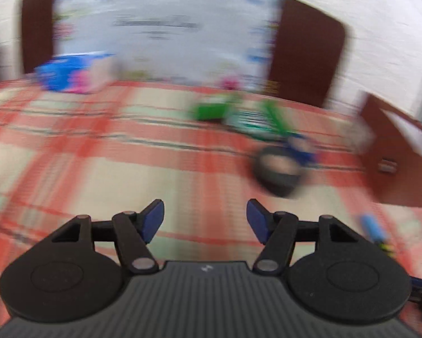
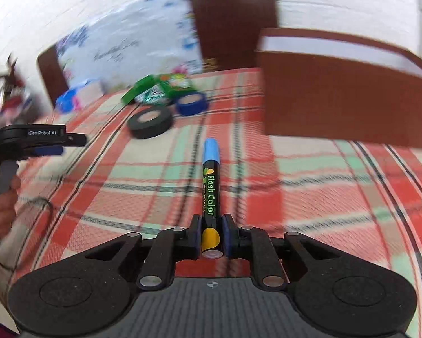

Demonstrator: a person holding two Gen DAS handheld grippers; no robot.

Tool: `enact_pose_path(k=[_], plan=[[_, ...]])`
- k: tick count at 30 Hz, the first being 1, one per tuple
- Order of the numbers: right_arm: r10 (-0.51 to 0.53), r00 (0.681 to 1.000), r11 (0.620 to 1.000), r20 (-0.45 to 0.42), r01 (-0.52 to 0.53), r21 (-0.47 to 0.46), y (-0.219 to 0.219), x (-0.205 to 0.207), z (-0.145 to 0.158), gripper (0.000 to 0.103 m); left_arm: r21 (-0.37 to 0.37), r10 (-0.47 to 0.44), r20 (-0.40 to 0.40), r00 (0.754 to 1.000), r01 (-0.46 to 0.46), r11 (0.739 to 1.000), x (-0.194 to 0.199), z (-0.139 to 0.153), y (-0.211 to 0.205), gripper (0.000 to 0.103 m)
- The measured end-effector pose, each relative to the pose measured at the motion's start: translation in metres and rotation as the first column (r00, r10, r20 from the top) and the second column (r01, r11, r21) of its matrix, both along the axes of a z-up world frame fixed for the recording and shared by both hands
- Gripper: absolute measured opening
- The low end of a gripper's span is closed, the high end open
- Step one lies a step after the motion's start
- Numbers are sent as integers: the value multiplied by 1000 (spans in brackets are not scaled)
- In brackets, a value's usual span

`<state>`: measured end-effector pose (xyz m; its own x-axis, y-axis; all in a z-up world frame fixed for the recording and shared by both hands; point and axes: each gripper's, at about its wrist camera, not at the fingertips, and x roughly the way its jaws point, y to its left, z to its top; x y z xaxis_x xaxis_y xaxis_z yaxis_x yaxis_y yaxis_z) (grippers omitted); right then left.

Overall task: Organize objects
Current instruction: 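Grasp the blue-capped marker with the left gripper and lift it, then lower the marker into the brown box and open the left gripper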

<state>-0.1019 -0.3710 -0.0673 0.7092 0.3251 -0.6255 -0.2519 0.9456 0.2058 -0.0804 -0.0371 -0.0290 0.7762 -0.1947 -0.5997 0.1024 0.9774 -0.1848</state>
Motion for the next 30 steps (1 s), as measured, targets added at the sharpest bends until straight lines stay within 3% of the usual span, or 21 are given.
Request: enact_pose_path(k=[3, 7, 10, 13, 14, 16, 17, 19, 23, 27, 30], plan=[[-27, 999, 993, -37, 31, 114, -18, 3, -5, 15, -134, -207, -119, 971, 191, 972, 2, 1, -58, 66], [-43, 994, 949, -104, 73, 307, -41, 8, -17, 15, -260, -350, -312, 883, 274, 926, 19, -18, -116, 66], [-38, 988, 887, -151, 103, 451, -58, 11, -28, 15, -212, -367, -313, 876, 312, 926, 17, -16, -144, 66], [-14, 986, 840, -164, 101, 533, -69, 12, -35, 14, -221, -383, -336, 860, 324, 920, 20, -17, -161, 65], [-3, 987, 829, -161, 92, 552, -70, 12, -36, 14, -195, -376, -334, 864, 327, 925, 18, -18, -168, 62], [28, 989, 805, -144, 63, 590, -75, 11, -36, 15, -145, -358, -327, 875, 328, 934, 18, -18, -175, 32], [39, 990, 797, -138, 52, 601, -75, 12, -34, 16, -163, -354, -336, 873, 316, 935, 20, -17, -174, 27], [57, 993, 810, -104, 15, 586, -75, 13, -26, 16, -207, -342, -337, 877, 285, 936, 26, -8, -169, 25], [55, 998, 826, 21, -57, 561, -74, 21, 9, 16, -242, -386, -234, 892, 332, 912, 29, 38, -173, 18], [-9, 991, 846, 135, -65, 529, -77, 48, 44, 16, -202, -413, -112, 904, 386, 900, 49, 83, -195, 18], [-57, 983, 878, 174, -34, 478, -79, 74, 63, 16, -212, -412, -93, 906, 387, 898, 78, 97, -213, 18]])
